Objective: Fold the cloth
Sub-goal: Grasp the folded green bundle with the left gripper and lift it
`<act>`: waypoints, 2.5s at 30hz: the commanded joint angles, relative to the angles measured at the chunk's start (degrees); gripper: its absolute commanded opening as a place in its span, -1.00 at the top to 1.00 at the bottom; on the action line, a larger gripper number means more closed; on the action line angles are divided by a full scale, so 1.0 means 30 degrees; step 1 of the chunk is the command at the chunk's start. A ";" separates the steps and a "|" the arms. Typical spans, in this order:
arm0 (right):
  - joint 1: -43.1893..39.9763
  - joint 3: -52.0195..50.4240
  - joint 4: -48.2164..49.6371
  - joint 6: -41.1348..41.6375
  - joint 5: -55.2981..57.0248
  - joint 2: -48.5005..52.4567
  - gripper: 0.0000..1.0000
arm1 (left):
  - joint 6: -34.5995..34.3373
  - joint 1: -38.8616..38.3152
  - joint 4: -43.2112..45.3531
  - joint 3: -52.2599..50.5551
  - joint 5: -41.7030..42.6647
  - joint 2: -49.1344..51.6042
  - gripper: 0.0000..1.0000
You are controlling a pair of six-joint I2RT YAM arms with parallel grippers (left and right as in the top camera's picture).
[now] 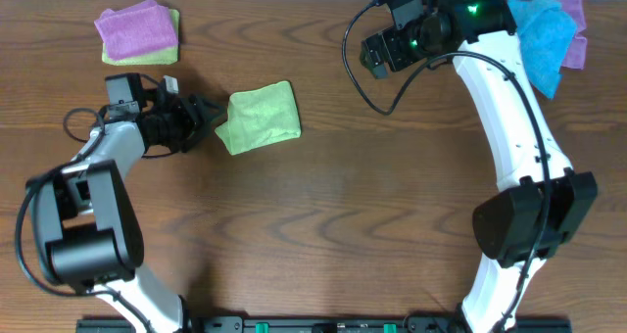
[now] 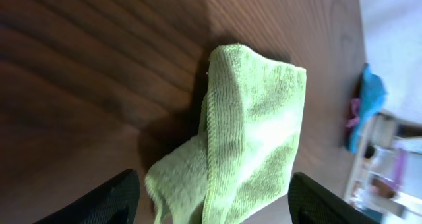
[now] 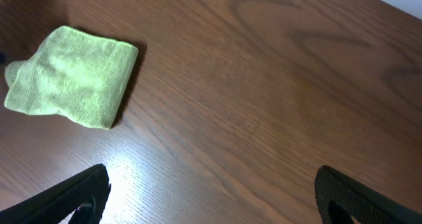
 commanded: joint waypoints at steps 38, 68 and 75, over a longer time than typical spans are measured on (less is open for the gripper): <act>-0.0102 0.0277 0.0007 -0.0255 -0.0087 -0.0692 -0.90 | -0.5435 -0.3650 0.7898 0.2849 0.4911 0.6135 0.89; -0.0102 0.0270 0.0284 -0.0539 -0.0073 -0.0685 -0.87 | 1.1533 -0.0175 -1.3624 2.2017 -0.9005 0.6135 0.89; -0.0102 0.0270 -0.0408 -0.0532 -0.0058 -0.0685 -0.82 | 1.3442 0.0146 -1.1642 2.2185 -0.9595 0.6142 0.89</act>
